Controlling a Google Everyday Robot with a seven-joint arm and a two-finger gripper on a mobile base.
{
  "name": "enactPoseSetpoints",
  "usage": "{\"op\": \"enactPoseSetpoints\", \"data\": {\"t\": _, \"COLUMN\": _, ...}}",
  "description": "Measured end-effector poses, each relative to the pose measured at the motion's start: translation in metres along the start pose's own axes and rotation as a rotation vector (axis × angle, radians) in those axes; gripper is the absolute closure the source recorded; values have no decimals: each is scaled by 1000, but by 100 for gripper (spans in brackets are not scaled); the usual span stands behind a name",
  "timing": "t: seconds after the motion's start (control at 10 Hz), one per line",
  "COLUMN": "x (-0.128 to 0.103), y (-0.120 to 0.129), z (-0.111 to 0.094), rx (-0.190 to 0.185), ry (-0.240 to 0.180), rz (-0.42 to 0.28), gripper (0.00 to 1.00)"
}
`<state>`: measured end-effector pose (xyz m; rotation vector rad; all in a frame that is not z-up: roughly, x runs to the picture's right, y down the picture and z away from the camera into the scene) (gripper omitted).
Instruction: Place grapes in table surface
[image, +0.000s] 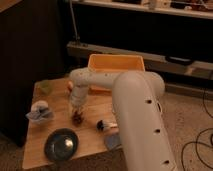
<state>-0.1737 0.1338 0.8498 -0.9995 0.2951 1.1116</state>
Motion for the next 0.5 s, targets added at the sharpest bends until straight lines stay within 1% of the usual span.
{"op": "enactPoseSetpoints", "data": {"t": 0.2, "x": 0, "y": 1, "z": -19, "rx": -13, "ry": -48, "rz": 16, "gripper": 20}}
{"op": "enactPoseSetpoints", "data": {"t": 0.3, "x": 2, "y": 3, "z": -33, "rx": -17, "ry": -78, "rz": 18, "gripper": 20}}
{"op": "enactPoseSetpoints", "data": {"t": 0.4, "x": 3, "y": 4, "z": -44, "rx": -19, "ry": -99, "rz": 19, "gripper": 20}}
{"op": "enactPoseSetpoints", "data": {"t": 0.5, "x": 4, "y": 5, "z": -50, "rx": -27, "ry": -117, "rz": 17, "gripper": 20}}
